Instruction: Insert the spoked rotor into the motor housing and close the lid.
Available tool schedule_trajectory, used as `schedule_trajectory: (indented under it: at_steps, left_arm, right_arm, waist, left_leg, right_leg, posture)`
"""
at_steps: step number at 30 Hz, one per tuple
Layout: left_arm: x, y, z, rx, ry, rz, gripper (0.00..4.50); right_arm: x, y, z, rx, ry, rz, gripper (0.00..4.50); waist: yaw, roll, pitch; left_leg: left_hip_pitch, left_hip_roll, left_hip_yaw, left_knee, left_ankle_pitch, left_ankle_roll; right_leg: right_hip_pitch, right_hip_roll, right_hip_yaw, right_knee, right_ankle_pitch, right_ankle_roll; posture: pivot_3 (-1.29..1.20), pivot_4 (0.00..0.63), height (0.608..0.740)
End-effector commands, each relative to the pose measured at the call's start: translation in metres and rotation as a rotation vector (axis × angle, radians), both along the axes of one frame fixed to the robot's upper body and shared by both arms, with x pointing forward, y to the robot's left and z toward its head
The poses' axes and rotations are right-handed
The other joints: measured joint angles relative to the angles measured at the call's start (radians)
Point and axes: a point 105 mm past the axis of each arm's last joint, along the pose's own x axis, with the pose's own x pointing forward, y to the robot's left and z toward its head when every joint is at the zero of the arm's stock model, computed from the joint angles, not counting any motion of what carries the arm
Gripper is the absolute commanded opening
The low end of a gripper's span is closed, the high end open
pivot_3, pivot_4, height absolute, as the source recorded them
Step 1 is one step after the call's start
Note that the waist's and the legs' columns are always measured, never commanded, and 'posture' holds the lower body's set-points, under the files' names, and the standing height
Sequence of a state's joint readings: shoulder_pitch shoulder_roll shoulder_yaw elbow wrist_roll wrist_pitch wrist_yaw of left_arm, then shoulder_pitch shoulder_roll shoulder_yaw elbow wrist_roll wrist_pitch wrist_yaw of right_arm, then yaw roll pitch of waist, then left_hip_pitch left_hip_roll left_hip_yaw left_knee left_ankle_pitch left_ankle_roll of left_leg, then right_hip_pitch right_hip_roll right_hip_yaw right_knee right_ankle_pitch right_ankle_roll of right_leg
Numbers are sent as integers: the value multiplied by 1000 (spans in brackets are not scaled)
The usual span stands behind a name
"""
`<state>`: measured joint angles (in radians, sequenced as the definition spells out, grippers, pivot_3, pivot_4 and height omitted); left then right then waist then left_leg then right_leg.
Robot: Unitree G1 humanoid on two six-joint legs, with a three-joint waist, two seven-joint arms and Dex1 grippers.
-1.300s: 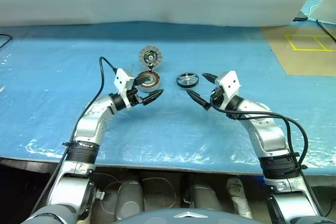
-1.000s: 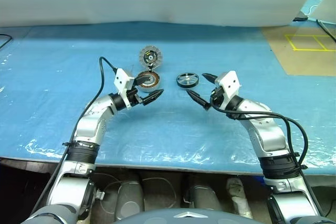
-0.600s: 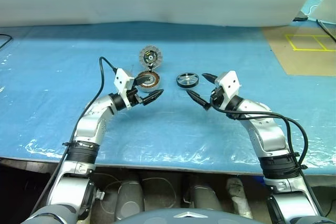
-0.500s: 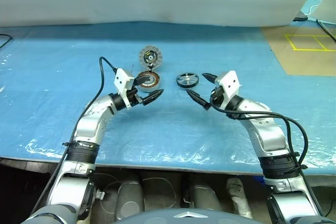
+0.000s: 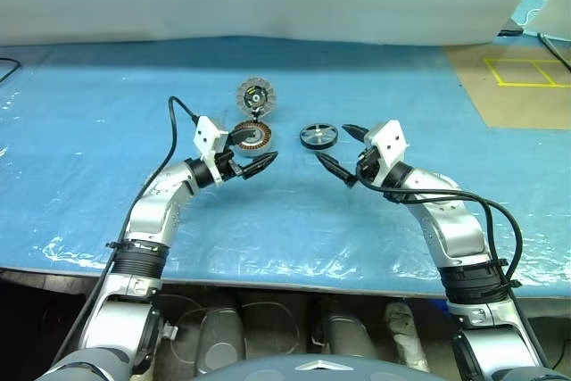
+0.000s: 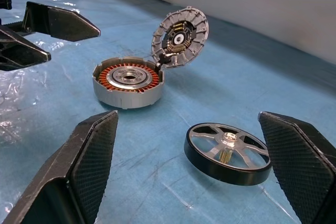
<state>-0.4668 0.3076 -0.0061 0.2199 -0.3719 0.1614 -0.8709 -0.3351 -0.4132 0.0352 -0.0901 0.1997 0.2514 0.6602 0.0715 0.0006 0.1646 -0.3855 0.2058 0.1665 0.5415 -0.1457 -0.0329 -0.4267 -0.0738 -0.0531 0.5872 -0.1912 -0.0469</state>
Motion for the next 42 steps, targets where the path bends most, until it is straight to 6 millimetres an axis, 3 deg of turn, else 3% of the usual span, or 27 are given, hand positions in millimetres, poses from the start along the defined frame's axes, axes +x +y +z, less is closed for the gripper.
schedule_trajectory:
  at_steps: [1,10,13,15,16,19,22,25,29,42]
  left_arm:
    - [1,10,17,-21,-57,37,4500]
    - [1,54,13,-28,-29,187,4500]
    - [1,59,12,-23,-27,204,4500]
    - [-1,70,15,-18,-40,239,4500]
    - [-3,78,18,-30,-56,263,4500]
    - [-5,82,26,-74,-75,298,4500]
    - [-11,82,23,-85,-64,302,4500]
    - [-13,85,18,-66,-54,312,4500]
    - [-16,91,20,-62,-53,332,4500]
    - [-31,84,9,-64,-31,358,4500]
  right_arm:
    - [-2,9,10,-34,-45,65,4486]
    - [10,31,20,-86,-15,194,4486]
    - [12,35,20,-97,6,219,4486]
    - [19,60,33,-97,31,329,4486]
    - [32,78,37,-144,45,375,4486]
    - [54,97,42,-268,58,427,4486]
    - [60,126,45,-386,37,516,4486]
    - [58,147,35,-492,68,589,4486]
    - [59,159,22,-630,28,605,4486]
    - [69,166,9,-747,-10,498,4486]
  waist:
    - [-1,0,0]
    - [-3,0,0]
    - [-2,0,0]
    - [-7,0,0]
    - [-13,0,1]
    - [-29,1,1]
    - [-28,0,1]
    - [-26,0,1]
    - [-22,1,1]
    - [-27,2,2]
  left_leg:
    - [0,0,0,0,0,0]
    - [0,0,0,0,0,0]
    - [0,0,0,0,0,0]
    - [0,0,0,0,0,0]
    - [0,0,1,1,0,0]
    - [-2,0,2,2,0,0]
    - [-3,1,2,1,0,0]
    - [-7,2,3,1,0,0]
    - [-18,3,2,3,2,3]
    - [-9,9,4,9,0,0]
  right_leg:
    - [0,0,0,0,0,0]
    - [0,0,0,0,2,-3]
    - [0,0,0,0,3,-5]
    - [0,0,0,0,3,-6]
    - [-1,0,0,0,3,-6]
    - [-6,0,0,5,5,-8]
    - [-6,0,-1,5,4,-10]
    - [-9,0,-1,3,4,-11]
    - [-17,0,-4,5,3,-13]
    - [-16,0,-4,21,0,-18]
  posture:
    - [0,150,740]
    - [0,150,740]
    - [0,150,740]
    - [0,150,740]
    - [0,150,740]
    - [0,150,740]
    - [0,150,740]
    - [0,150,740]
    - [0,150,740]
    - [0,150,740]
